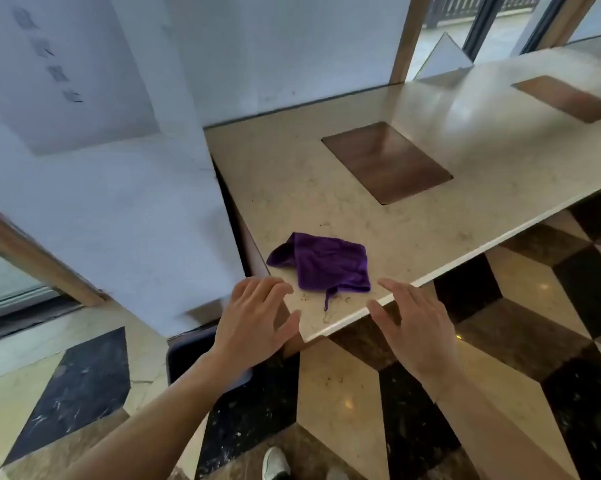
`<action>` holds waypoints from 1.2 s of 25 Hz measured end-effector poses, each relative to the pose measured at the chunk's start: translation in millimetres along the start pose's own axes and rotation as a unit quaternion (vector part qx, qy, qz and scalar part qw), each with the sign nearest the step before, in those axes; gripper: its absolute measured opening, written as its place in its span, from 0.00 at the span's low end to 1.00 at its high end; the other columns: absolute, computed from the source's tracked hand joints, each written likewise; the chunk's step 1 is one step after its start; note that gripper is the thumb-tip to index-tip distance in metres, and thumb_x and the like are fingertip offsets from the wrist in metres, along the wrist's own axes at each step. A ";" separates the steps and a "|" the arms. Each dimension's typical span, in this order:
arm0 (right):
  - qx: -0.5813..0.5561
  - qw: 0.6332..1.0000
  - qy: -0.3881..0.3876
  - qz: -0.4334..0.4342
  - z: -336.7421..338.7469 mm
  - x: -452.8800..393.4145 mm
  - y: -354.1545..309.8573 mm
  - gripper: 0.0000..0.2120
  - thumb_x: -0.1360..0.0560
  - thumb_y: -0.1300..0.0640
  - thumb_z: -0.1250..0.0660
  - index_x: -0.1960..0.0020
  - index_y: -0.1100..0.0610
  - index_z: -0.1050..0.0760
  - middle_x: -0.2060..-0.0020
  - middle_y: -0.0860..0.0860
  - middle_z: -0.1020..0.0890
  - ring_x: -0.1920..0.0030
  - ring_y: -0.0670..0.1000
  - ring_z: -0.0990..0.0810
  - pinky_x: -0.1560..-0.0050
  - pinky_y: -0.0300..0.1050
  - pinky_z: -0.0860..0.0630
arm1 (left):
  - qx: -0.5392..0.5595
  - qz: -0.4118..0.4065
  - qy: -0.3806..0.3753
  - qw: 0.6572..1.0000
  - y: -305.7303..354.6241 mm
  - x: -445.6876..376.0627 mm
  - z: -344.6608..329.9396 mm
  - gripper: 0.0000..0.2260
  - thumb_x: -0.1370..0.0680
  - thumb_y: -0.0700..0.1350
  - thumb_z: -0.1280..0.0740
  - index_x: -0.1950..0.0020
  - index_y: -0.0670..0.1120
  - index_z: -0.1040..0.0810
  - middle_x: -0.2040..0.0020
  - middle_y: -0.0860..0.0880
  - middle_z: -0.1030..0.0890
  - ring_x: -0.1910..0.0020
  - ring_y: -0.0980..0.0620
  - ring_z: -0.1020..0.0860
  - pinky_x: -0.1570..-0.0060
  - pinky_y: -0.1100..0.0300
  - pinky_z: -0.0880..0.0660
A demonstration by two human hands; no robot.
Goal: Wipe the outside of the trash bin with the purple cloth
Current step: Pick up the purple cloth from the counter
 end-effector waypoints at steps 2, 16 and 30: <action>0.003 1.000 -0.021 -0.014 -34.1 -32.4 21.0 0.23 0.21 0.39 0.41 0.31 0.49 0.28 0.38 0.49 0.19 0.37 0.51 0.21 0.38 0.50 0.28 | -0.003 -0.014 0.000 1.000 -15.7 -25.3 -33.0 0.16 0.25 0.55 0.33 0.45 0.45 0.23 0.47 0.48 0.20 0.48 0.48 0.23 0.40 0.51 0.32; 0.101 0.979 -0.171 0.055 -177.7 -138.9 72.0 0.30 0.20 0.39 0.45 0.21 0.49 0.43 0.26 0.53 0.33 0.31 0.58 0.31 0.38 0.56 0.30 | -0.065 0.024 -0.154 0.986 -73.2 -120.0 -180.9 0.28 0.22 0.63 0.45 0.26 0.50 0.34 0.30 0.48 0.29 0.32 0.45 0.32 0.36 0.47 0.35; -0.050 0.994 -0.055 0.086 -117.5 -129.6 7.7 0.14 0.22 0.57 0.33 0.37 0.53 0.28 0.44 0.53 0.26 0.56 0.53 0.21 0.64 0.48 0.19 | -0.029 0.104 -0.143 0.984 -56.3 -106.6 -130.8 0.16 0.22 0.53 0.41 0.38 0.47 0.30 0.43 0.48 0.26 0.45 0.46 0.27 0.43 0.49 0.31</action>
Point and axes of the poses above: each hand's wrist, its own x-axis away from the middle knuckle, its own z-axis out of the back of the hand, y = z × x, the point moved 8 cm from there along -x, towards the middle knuckle
